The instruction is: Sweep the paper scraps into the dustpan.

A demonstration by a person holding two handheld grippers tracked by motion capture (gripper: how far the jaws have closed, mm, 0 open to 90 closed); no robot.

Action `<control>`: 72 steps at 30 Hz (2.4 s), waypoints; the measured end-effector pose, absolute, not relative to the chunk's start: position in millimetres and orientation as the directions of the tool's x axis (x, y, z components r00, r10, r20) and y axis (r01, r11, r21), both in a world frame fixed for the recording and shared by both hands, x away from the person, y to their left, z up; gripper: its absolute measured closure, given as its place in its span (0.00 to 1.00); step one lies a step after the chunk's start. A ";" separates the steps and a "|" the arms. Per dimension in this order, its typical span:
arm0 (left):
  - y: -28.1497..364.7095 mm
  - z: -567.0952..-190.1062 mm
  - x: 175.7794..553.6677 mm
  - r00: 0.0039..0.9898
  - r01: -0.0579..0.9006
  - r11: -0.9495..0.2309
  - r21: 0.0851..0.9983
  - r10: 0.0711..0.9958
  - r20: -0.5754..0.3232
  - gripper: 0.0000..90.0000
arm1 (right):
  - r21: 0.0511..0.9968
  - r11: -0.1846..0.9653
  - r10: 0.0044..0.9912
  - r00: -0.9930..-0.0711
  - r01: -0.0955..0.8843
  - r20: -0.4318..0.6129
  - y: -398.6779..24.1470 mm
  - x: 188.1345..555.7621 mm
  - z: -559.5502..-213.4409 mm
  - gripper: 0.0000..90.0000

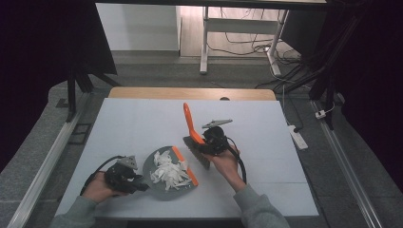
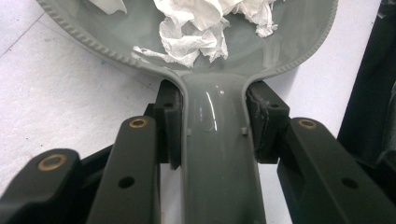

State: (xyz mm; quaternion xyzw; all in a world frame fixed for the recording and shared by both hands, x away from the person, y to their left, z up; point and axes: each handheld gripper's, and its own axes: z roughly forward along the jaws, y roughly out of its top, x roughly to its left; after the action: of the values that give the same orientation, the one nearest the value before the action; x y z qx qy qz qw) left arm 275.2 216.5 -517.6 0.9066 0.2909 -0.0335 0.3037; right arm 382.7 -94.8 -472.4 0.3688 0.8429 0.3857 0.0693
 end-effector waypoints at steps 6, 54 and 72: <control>214.1 -517.7 275.3 0.829 0.548 -0.646 0.531 0.507 -0.237 0.68 | 0.676 0.490 0.625 -0.762 0.551 0.169 -65.9 373.6 -483.6 0.78; 214.2 -519.0 274.9 0.829 0.547 -0.644 0.534 0.507 -0.238 0.68 | 0.754 0.445 0.523 -0.824 0.483 0.220 -48.3 340.2 -458.0 0.78; 216.1 -524.7 270.6 0.828 0.542 -0.627 0.559 0.513 -0.228 0.68 | 0.804 0.354 0.582 -0.786 0.477 0.210 -89.0 352.0 -434.7 0.78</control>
State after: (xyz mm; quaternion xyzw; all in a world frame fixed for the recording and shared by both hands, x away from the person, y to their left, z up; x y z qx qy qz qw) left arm 270.6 216.1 -524.7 0.9017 0.2925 -0.0235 0.3176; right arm 352.0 -89.0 -434.7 0.3225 0.8210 0.4677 0.0560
